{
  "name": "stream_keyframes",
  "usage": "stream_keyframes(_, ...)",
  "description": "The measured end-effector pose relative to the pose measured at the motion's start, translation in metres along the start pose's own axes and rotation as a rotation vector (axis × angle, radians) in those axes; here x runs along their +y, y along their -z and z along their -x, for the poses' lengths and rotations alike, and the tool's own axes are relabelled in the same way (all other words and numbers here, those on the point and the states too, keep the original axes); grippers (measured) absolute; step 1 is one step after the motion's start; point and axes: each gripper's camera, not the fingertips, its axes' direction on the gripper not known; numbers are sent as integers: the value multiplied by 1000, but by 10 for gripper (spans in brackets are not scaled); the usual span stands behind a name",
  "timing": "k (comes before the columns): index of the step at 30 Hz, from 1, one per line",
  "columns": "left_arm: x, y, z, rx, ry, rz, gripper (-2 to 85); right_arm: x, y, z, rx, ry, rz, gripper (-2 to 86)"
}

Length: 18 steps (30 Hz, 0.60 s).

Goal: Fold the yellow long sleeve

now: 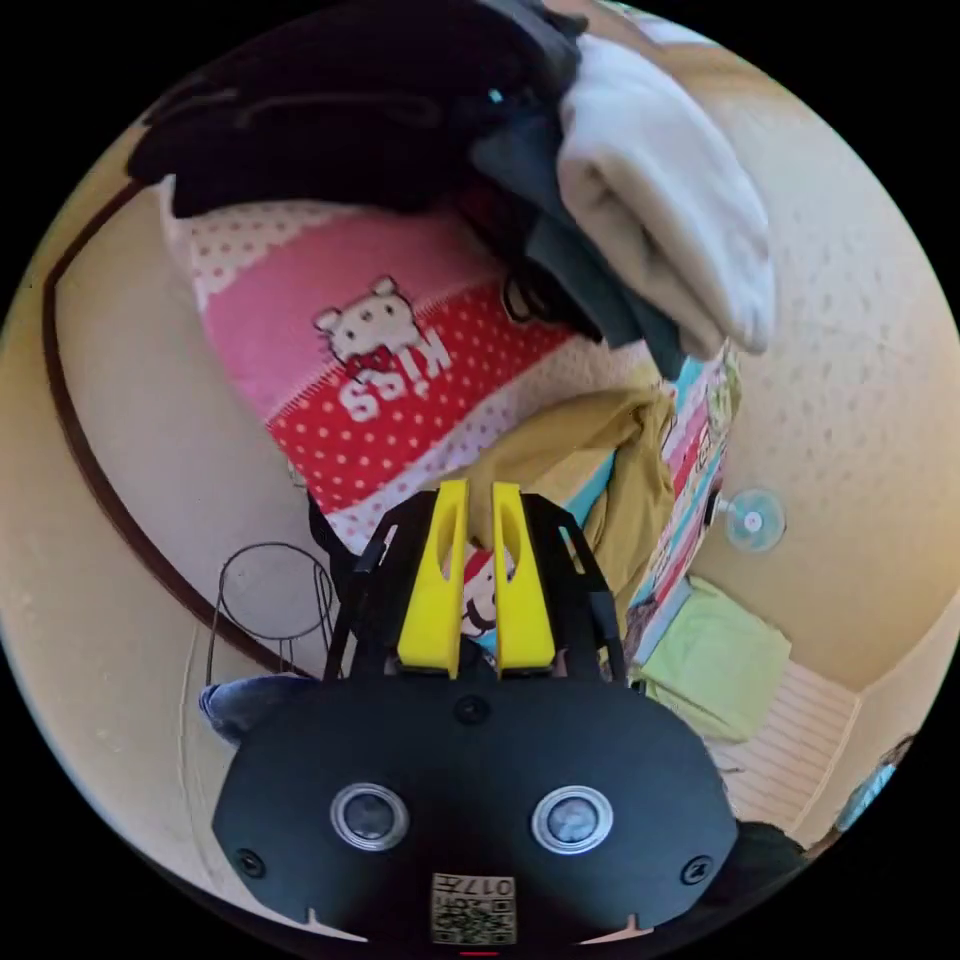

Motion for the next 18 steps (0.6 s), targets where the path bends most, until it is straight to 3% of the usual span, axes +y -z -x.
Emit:
stream_keyframes(2,6,13,-5,-4,0,-56,75,-5,9,-8,-49,-23,-40,96)
stream_keyframes(4,11,-5,-23,19,-69,18,94,-8,16,-15,-108,-28,-73,100)
stream_keyframes(7,25,-85,-68,147,-276,336,104,-14,25,-26,-175,-29,-113,106)
stream_keyframes(9,44,-141,-107,64,-393,484,114,-18,29,-31,-190,-19,-119,114)
stream_keyframes(13,52,-199,-146,-29,-478,581,133,-29,35,-34,-101,45,-106,126)
stream_keyframes(18,41,-242,-151,-172,-373,657,69,-45,16,-46,-87,58,-26,130)
